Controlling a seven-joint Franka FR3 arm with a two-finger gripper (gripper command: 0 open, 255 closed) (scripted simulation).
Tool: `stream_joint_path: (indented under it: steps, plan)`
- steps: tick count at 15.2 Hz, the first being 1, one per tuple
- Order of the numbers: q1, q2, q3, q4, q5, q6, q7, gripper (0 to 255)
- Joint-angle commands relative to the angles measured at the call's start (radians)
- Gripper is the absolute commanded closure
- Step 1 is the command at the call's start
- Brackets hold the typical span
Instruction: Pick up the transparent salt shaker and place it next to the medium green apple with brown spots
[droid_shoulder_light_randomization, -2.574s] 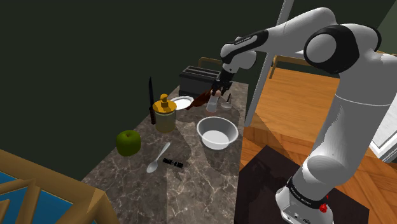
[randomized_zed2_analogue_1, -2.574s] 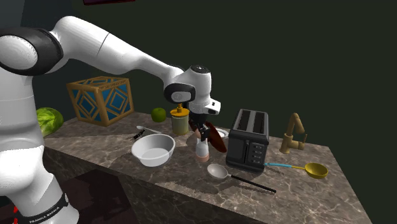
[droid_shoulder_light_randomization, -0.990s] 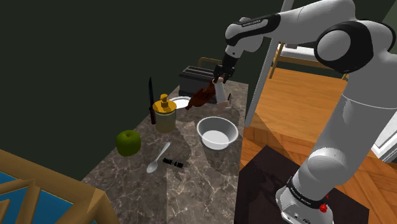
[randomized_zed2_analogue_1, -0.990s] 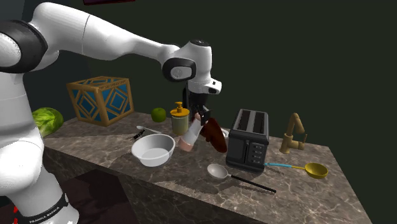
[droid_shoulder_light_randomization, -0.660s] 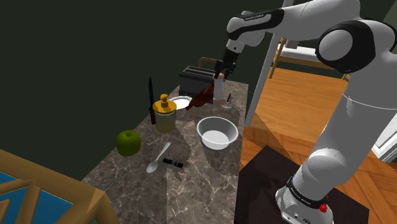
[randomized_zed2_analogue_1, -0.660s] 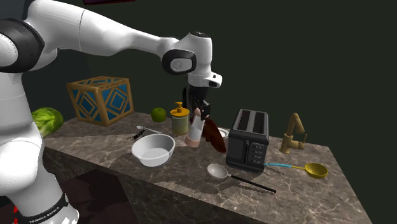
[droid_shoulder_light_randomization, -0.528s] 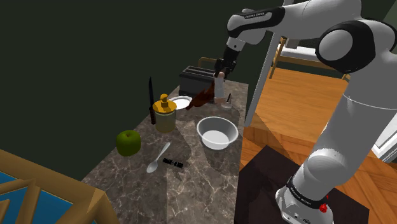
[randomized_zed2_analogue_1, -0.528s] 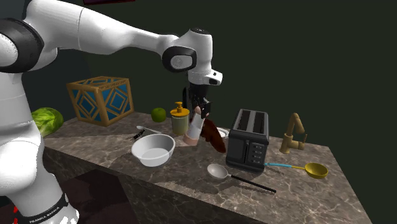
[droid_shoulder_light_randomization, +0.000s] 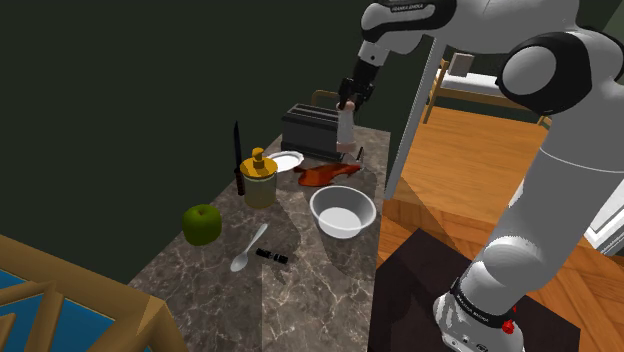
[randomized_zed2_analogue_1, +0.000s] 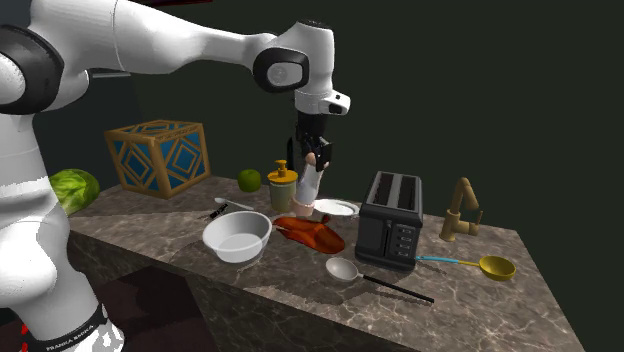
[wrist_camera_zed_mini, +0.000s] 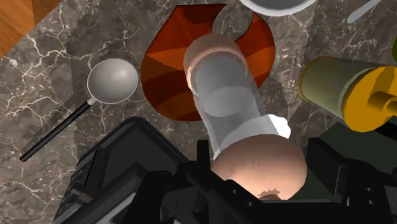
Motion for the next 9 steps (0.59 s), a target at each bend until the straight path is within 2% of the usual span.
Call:
stream_joint_path:
  steps: [1, 9]
  plan:
    - [-0.002, 0.001, -0.002, 0.027, -0.001, -0.026, 0.004, 255]
    - [-0.009, 0.017, -0.005, 0.154, -0.002, -0.135, 0.026, 255]
